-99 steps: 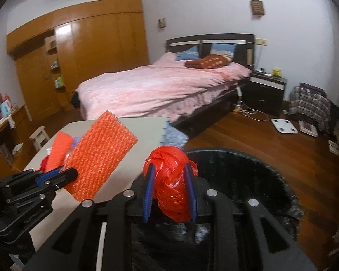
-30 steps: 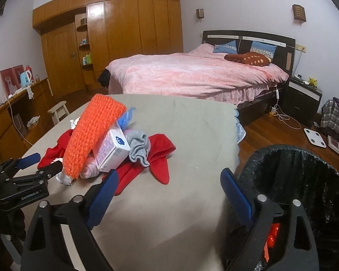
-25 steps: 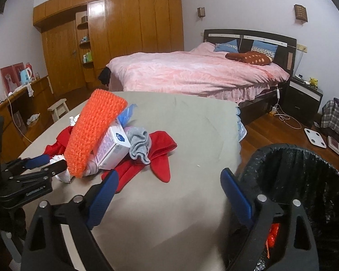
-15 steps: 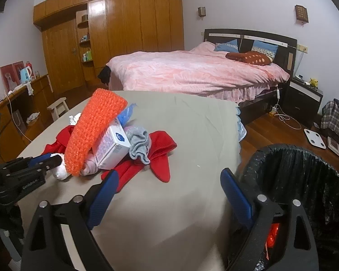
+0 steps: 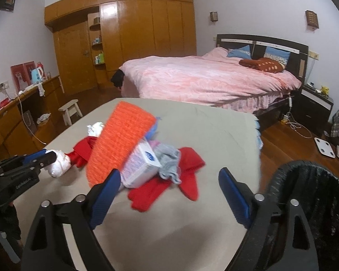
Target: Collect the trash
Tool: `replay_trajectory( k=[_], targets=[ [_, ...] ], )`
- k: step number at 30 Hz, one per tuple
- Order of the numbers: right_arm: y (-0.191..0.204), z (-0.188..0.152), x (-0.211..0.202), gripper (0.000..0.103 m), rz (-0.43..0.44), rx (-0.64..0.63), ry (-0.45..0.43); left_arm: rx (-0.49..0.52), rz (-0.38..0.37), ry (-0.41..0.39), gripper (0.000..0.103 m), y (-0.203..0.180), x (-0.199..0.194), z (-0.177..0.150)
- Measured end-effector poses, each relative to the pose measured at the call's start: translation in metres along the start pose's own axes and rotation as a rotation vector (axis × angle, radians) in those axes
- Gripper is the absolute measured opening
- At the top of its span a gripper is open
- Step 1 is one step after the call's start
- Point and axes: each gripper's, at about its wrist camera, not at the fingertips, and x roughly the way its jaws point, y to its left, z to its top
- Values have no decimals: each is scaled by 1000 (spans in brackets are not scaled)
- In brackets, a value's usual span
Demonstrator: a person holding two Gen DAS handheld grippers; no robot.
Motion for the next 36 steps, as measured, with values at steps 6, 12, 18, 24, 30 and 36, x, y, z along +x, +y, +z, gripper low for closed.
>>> replay_trajectory(
  k=[6, 12, 18, 24, 30, 36],
  targets=[
    [22, 14, 12, 79, 44, -16, -5, -3, 10, -16, 24, 6, 0, 10],
    [39, 19, 26, 70, 68, -42, 15, -6, 19, -21, 24, 11, 1, 14],
    [50, 19, 38, 61, 87, -55, 42, -20, 33, -30, 24, 21, -1, 16],
    [56, 18, 53, 38, 131, -48, 108, -27, 38, -34, 24, 26, -4, 18],
    [60, 19, 52, 5, 214, -43, 124, -32, 40, -34, 24, 23, -7, 17],
    [56, 26, 33, 5, 247, -32, 85, -24, 33, -51, 25, 17, -15, 20]
  ],
)
